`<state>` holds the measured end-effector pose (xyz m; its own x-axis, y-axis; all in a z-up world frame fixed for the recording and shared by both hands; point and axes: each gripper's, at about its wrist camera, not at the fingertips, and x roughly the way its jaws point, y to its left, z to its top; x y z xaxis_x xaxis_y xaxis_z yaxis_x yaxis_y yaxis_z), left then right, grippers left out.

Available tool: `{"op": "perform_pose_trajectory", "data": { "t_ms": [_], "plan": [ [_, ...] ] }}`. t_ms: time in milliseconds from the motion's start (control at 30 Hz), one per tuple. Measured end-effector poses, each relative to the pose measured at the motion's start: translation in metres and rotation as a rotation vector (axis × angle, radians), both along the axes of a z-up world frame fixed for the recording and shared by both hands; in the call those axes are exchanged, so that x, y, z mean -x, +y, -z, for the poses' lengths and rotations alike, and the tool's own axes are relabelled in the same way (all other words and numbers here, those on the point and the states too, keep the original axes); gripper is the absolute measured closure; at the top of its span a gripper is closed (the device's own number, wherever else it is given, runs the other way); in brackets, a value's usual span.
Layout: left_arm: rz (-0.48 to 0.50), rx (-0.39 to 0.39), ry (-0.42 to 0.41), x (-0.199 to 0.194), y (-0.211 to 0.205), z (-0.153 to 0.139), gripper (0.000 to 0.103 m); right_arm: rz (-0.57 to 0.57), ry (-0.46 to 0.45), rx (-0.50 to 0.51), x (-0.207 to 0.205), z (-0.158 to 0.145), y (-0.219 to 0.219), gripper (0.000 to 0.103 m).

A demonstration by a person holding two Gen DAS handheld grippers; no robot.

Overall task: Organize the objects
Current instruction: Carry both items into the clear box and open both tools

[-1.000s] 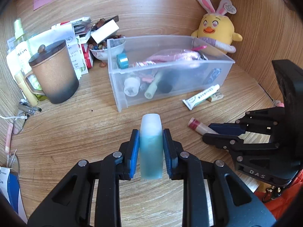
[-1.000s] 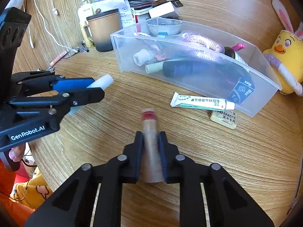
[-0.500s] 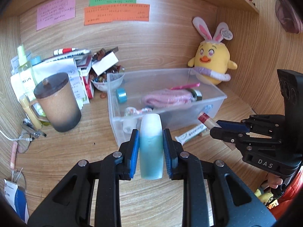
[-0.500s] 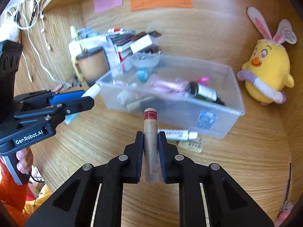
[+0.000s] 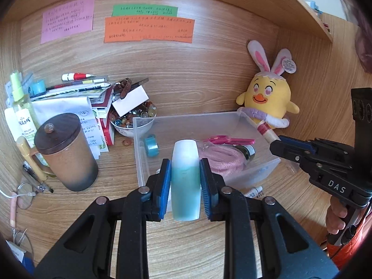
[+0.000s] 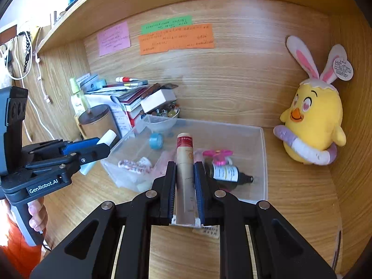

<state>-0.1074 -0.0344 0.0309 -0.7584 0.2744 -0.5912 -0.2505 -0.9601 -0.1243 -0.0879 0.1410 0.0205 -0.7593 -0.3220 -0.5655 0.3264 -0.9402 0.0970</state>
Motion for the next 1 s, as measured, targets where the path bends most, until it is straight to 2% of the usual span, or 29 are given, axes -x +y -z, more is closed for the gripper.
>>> {"op": "perform_pose_trajectory", "data": {
  "t_ms": [167,400,733,1000],
  "plan": [
    [-0.022,0.014,-0.052,0.024,0.000,0.008,0.079,0.005,-0.020,-0.016,0.022,0.002,-0.004,0.089],
    [-0.027,0.046,-0.092,0.043,0.008,0.021,0.079,-0.026,-0.092,-0.051,0.050,0.019,-0.019,0.089],
    [-0.028,0.054,-0.126,0.056,0.010,0.032,0.079,-0.039,-0.137,-0.099,0.070,0.038,-0.034,0.089],
    [-0.009,0.068,-0.121,0.052,0.014,0.028,0.077,-0.056,-0.169,-0.121,0.072,0.042,-0.036,0.086]
  ]
}}
